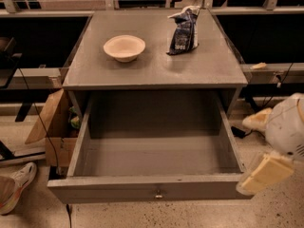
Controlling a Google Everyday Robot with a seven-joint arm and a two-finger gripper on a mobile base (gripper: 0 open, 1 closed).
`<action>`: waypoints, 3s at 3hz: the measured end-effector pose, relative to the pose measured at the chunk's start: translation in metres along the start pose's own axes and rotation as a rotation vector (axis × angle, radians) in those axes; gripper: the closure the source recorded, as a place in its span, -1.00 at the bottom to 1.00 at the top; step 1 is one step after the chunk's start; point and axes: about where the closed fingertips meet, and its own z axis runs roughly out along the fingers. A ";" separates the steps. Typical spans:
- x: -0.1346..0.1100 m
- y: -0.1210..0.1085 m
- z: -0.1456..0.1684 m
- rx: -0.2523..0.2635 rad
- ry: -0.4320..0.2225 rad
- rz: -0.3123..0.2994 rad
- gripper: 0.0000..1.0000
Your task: Close top drawer
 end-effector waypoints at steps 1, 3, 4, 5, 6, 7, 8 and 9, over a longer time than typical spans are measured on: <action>0.010 0.026 0.045 -0.075 -0.027 0.042 -0.15; 0.034 0.055 0.109 -0.176 -0.055 0.131 0.78; 0.042 0.056 0.135 -0.208 -0.074 0.178 1.00; 0.038 0.046 0.164 -0.220 -0.108 0.236 1.00; 0.027 0.030 0.193 -0.216 -0.133 0.290 1.00; 0.026 0.029 0.196 -0.216 -0.135 0.296 1.00; 0.021 0.024 0.204 -0.213 -0.142 0.306 0.62; 0.009 0.015 0.211 -0.202 -0.156 0.300 0.15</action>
Offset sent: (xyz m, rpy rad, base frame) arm -0.0410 0.0256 -0.1388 0.1564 0.2004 -0.0629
